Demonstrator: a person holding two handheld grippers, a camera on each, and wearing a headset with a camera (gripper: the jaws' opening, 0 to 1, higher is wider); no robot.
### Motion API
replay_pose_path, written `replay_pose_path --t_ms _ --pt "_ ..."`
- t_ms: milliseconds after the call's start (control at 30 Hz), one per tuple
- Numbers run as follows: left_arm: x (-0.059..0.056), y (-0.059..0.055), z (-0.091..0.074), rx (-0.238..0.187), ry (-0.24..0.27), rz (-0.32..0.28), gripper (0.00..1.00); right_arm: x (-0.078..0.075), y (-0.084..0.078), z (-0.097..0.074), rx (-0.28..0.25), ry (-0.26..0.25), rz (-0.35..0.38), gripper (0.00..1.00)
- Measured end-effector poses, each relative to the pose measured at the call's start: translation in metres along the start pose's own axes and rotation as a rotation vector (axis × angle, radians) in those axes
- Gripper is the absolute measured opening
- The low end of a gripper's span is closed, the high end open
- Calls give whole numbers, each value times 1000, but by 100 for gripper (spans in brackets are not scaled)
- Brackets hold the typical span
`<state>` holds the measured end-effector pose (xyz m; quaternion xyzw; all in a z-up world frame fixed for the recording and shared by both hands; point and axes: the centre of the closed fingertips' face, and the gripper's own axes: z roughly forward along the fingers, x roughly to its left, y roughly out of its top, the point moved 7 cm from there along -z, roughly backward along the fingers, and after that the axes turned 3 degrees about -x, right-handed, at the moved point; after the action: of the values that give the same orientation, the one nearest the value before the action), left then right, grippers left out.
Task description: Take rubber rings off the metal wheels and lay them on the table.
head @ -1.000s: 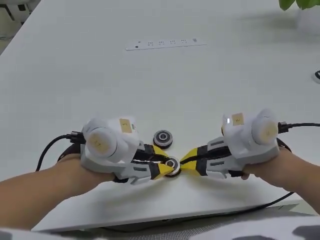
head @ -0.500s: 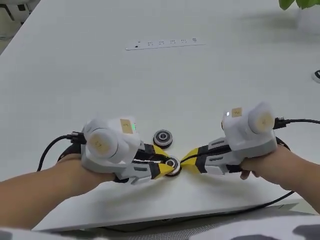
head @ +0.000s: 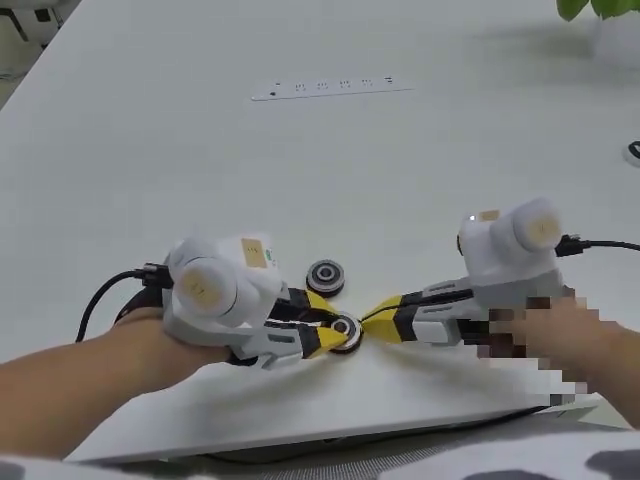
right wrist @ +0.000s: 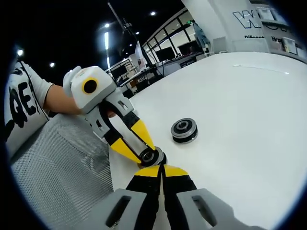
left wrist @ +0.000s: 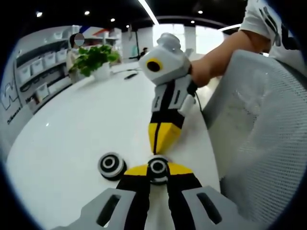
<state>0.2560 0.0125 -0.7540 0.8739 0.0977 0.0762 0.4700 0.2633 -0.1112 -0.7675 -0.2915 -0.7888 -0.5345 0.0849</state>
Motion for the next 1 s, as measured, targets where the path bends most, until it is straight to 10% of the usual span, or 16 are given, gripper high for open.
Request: replay_pose_path --t_ms 1000 --pt "0 1 2 15 9 2 13 0 5 -1 -26 23 175 0"
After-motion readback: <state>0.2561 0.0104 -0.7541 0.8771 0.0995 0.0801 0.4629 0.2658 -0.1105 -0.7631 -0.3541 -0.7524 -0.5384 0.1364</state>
